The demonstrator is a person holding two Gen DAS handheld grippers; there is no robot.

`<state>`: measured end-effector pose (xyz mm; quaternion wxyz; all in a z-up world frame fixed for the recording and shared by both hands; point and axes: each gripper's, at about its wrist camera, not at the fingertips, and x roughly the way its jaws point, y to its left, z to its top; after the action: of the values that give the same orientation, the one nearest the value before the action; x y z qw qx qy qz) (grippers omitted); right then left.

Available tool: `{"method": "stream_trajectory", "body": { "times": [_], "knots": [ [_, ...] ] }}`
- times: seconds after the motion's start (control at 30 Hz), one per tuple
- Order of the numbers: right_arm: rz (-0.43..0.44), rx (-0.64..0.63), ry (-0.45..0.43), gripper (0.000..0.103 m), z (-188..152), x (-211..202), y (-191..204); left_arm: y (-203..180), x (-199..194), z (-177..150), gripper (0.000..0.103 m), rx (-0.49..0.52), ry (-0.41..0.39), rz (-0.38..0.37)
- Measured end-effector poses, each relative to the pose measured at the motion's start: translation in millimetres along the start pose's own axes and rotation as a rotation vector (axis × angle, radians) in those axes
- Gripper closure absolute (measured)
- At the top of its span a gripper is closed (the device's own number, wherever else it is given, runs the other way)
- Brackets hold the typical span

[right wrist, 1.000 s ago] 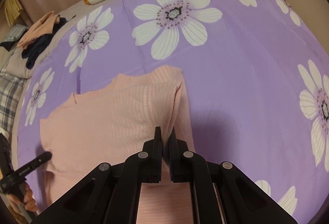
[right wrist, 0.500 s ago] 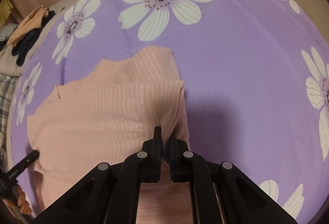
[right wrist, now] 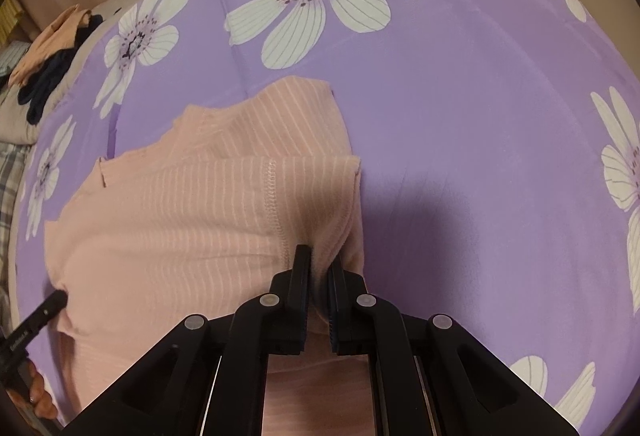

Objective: Fold small clothes

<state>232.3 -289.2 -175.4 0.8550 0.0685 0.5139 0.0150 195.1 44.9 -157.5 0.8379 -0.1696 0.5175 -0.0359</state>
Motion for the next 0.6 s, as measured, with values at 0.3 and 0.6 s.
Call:
{"method": "stream_trajectory", "body": {
  "times": [0.3,0.6],
  "knots": [
    [-0.031,-0.026,-0.005,0.097,1.0,2.3,3.6,-0.5,-0.2,0.0,0.082,-0.002,0.000,-0.003],
    [-0.052,-0.045,-0.017,0.097,1.2,3.9,6.4,0.7,-0.8,0.2,0.082,-0.011,-0.003,-0.007]
  ]
}}
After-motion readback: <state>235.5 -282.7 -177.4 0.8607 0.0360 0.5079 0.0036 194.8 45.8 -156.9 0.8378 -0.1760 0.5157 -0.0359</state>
